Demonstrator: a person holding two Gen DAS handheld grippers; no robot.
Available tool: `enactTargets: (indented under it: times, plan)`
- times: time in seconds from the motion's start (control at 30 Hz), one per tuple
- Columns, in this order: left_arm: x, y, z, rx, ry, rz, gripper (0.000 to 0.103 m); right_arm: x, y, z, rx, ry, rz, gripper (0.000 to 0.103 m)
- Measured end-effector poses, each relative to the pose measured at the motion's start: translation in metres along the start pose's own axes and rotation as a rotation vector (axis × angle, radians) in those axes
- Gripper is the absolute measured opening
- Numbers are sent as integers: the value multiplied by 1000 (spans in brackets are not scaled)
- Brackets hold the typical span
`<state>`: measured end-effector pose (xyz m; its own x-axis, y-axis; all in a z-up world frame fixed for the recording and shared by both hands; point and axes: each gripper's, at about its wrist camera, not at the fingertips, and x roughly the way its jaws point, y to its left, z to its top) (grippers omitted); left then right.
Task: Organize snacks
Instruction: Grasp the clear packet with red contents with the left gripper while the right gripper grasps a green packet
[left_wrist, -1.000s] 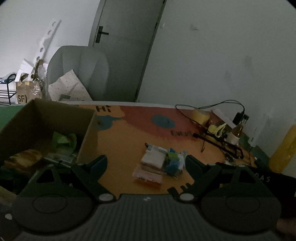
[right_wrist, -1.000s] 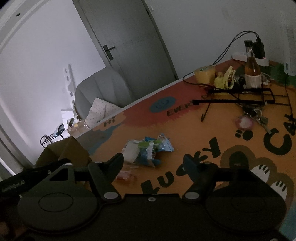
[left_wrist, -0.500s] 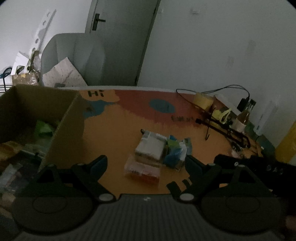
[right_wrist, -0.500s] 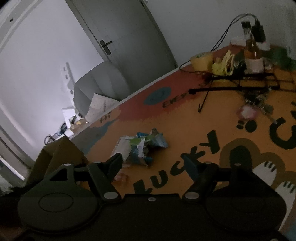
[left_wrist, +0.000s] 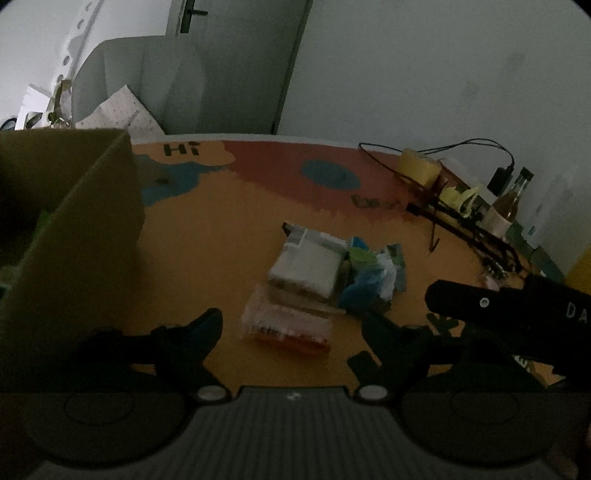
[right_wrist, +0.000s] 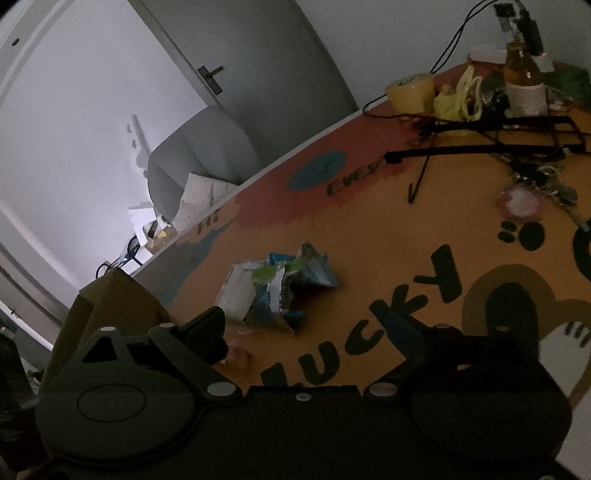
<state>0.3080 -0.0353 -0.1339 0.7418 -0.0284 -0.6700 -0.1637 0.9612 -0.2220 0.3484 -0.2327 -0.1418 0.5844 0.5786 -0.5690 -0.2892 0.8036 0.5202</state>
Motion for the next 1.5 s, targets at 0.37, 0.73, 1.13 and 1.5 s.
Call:
enactTargets:
  times: [0.37, 0.73, 1.13, 1.5]
  plan:
    - [17, 3, -1, 4, 1, 6, 58, 21, 7, 1, -30, 22, 3, 95]
    - [9, 11, 7, -12, -6, 11, 44, 40, 17, 2, -45, 37, 23, 73]
    - [-6, 16, 8, -13, -31, 6, 44, 35, 18, 2, -57, 13, 17, 27]
    - [-35, 12, 6, -2, -63, -32, 44, -7, 23, -7, -34, -68, -12, 26]
